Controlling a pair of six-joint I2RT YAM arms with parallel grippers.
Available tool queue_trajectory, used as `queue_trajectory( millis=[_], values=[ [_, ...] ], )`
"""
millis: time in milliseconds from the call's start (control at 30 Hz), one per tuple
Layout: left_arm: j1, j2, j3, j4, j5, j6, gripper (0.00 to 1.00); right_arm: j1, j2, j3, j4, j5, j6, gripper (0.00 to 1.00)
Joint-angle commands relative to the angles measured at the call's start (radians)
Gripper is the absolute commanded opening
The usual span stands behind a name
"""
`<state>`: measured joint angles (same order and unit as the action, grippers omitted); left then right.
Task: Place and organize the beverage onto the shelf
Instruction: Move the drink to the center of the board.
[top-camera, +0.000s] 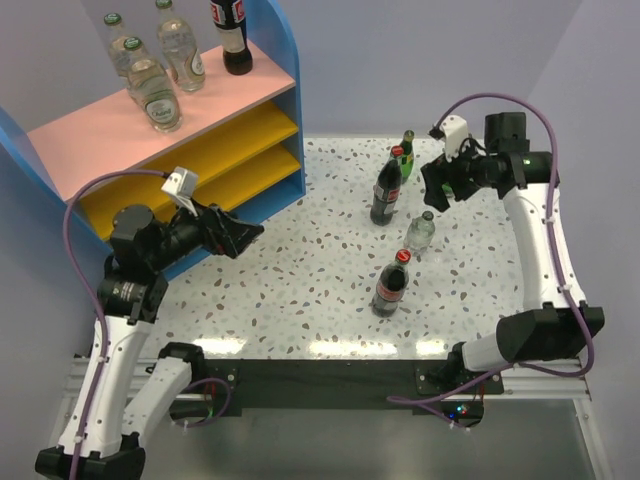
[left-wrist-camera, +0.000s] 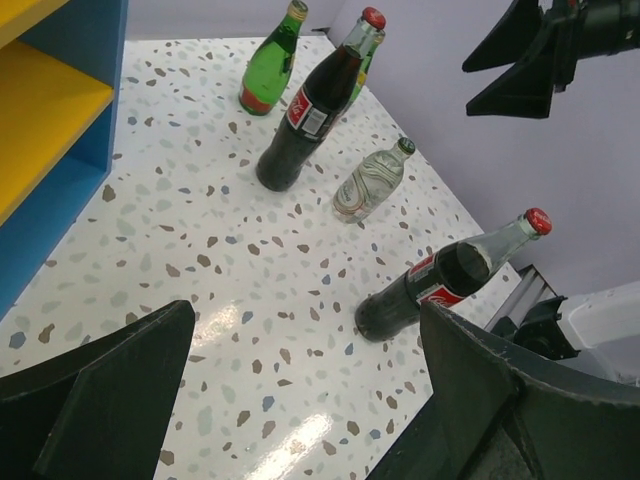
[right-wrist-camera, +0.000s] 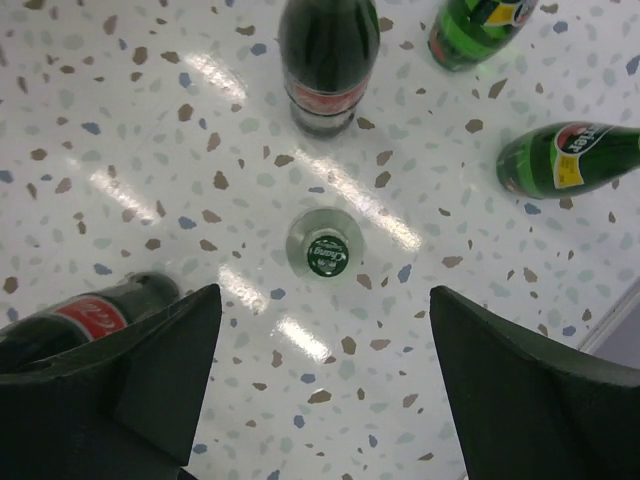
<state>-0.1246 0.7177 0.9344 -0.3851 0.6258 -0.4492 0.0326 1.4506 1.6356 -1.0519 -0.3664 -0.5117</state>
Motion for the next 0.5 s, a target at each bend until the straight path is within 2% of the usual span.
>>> queue_trajectory(
  millis=[0,133,300,467],
  values=[
    [-0.046,0.012,-0.02,0.084,-0.015,0.021,1.0,0.007,-0.039,0.131,-0.221,-0.148,-0.043,0.88],
    [-0.133,0.045,-0.022,0.11,-0.07,0.032,1.0,0.018,-0.053,0.193,-0.31,-0.27,-0.082,0.88],
    [-0.259,0.098,-0.025,0.136,-0.172,0.055,1.0,0.029,-0.072,0.227,-0.322,-0.338,-0.067,0.88],
    [-0.354,0.112,-0.045,0.175,-0.256,0.056,1.0,0.072,-0.078,0.254,-0.477,-0.446,-0.227,0.87]
  ],
)
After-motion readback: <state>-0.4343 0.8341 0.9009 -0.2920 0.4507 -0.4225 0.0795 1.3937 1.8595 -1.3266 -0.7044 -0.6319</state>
